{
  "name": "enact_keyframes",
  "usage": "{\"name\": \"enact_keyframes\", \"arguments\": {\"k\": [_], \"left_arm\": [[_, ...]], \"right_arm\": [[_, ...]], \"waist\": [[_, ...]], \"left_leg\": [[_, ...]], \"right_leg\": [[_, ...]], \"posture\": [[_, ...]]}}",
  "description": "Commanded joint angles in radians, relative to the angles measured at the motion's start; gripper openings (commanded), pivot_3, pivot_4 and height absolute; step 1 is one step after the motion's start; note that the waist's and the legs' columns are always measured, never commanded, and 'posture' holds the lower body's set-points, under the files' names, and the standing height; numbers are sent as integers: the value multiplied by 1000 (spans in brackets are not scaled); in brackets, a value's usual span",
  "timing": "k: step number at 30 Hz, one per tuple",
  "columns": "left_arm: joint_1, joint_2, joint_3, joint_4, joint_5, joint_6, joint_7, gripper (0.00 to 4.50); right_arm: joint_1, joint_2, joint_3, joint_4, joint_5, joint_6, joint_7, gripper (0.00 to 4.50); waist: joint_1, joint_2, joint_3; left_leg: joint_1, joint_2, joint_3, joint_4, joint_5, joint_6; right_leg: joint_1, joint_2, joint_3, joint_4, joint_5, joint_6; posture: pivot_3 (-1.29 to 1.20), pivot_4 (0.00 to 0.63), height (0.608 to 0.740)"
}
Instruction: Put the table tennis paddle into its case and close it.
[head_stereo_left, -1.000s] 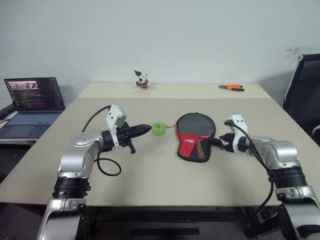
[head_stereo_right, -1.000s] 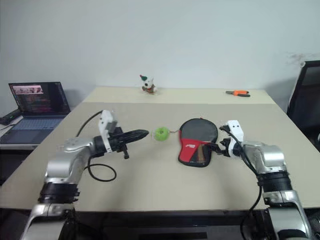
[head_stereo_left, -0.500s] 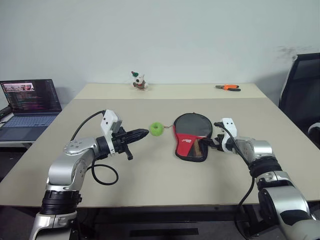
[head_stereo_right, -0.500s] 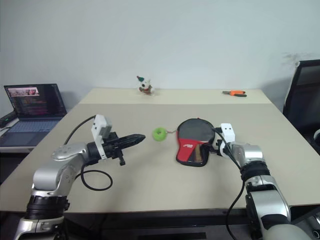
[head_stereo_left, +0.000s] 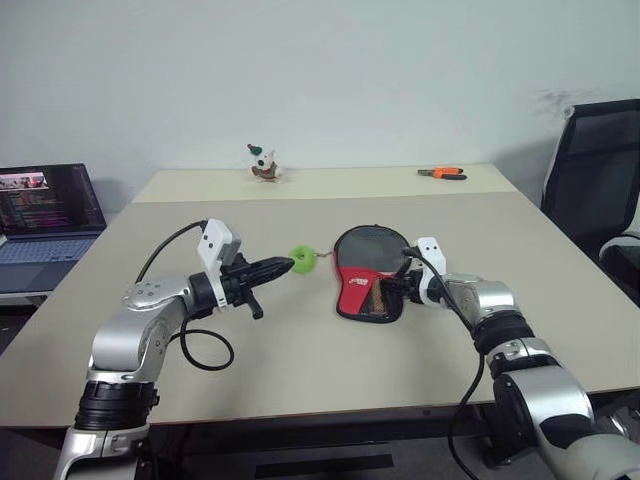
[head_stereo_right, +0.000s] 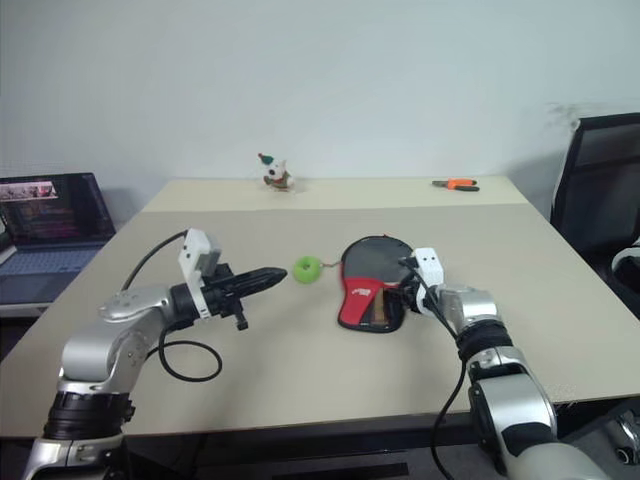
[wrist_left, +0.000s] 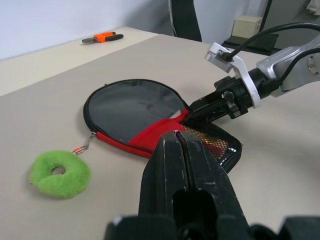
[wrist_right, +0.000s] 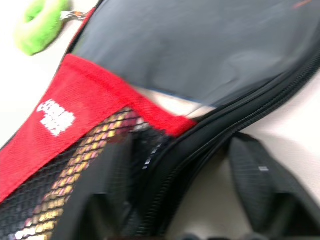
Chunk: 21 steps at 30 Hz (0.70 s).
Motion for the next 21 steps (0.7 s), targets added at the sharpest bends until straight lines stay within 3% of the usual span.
{"name": "enact_keyframes", "arguments": {"k": [1, 6, 10, 15, 21], "left_arm": [[13, 30, 47, -55, -81, 42, -32, 0], [71, 117, 101, -59, -196, 133, -138, 0], [126, 200, 112, -26, -211, 135, -227, 0], [141, 233, 95, -2, -190, 116, -260, 0], [189, 256, 74, -78, -193, 119, -299, 0]], "right_arm": [[-35, 31, -9, 62, -1, -6, 12, 1516], [-62, 47, -42, 110, 20, 18, 58, 101], [-73, 57, -50, 108, 41, 64, 141, 29], [-69, 74, -61, 59, 70, 131, 190, 29], [28, 106, -19, -155, 91, 266, 200, 29]], "waist": [[-2, 0, 0], [-7, 0, 0], [-6, 0, 0], [-6, 0, 0], [-6, 0, 0]], "left_leg": [[0, 0, 0, 0, 0, 0], [3, 2, 3, -1, 0, 0], [4, 5, 4, -2, 0, 0], [4, 6, 5, -3, 0, 0], [4, 10, 6, -5, 0, 0]], "right_leg": [[0, 0, 0, 0, 0, 0], [0, 2, 3, 0, 1, -2], [0, 4, 3, 0, 1, -3], [0, 5, 3, -1, 1, -3], [-1, 7, 4, -1, 1, -3]], "posture": [[0, 150, 740], [0, 150, 740], [0, 150, 740], [0, 150, 740], [0, 150, 740]]}}
